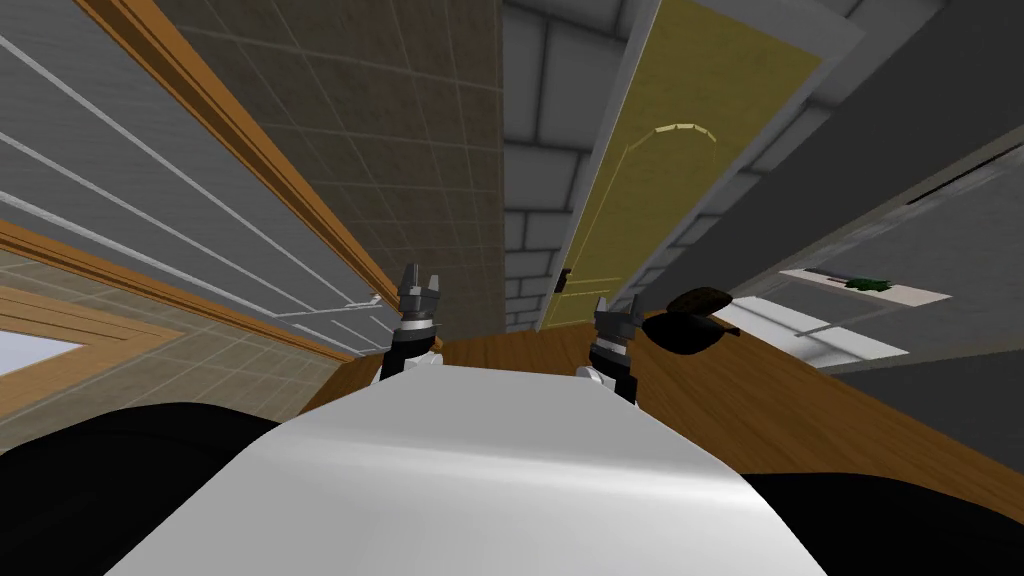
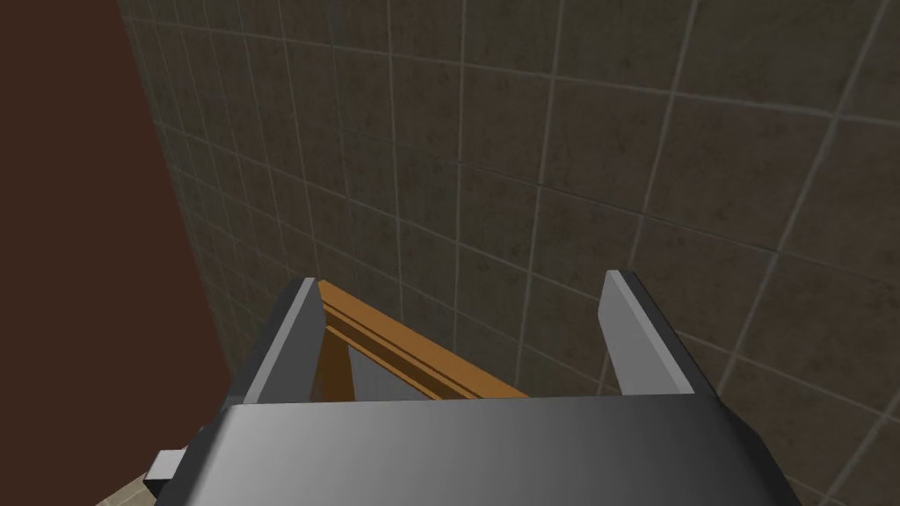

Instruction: Pull the door open

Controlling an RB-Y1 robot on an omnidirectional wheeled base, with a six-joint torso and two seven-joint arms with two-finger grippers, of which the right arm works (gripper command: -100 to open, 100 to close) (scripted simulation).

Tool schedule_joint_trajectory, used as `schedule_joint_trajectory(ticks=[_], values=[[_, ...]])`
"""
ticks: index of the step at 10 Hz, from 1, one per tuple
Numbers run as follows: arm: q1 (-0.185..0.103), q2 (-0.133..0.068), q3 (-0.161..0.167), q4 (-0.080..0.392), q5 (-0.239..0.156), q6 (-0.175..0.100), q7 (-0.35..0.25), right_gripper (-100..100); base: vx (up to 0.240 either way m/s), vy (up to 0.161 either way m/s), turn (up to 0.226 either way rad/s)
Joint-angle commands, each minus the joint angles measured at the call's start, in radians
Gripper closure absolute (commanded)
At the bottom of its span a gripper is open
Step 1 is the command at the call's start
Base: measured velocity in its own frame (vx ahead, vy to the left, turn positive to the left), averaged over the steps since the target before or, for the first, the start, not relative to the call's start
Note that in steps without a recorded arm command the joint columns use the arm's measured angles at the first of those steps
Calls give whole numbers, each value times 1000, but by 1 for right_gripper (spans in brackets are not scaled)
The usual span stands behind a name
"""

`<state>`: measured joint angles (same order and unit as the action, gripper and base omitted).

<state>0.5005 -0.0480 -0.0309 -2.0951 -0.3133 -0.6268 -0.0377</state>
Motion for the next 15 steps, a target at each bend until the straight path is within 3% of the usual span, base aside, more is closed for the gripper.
schedule_joint_trajectory(ticks=[1, 15], values=[[-6, -9, -5, 21, -37, 1, -24, -100, 53, -110, 177], [-33, -59, -21, 186, -362, 1, -217, -100, 18, -115, 207]])
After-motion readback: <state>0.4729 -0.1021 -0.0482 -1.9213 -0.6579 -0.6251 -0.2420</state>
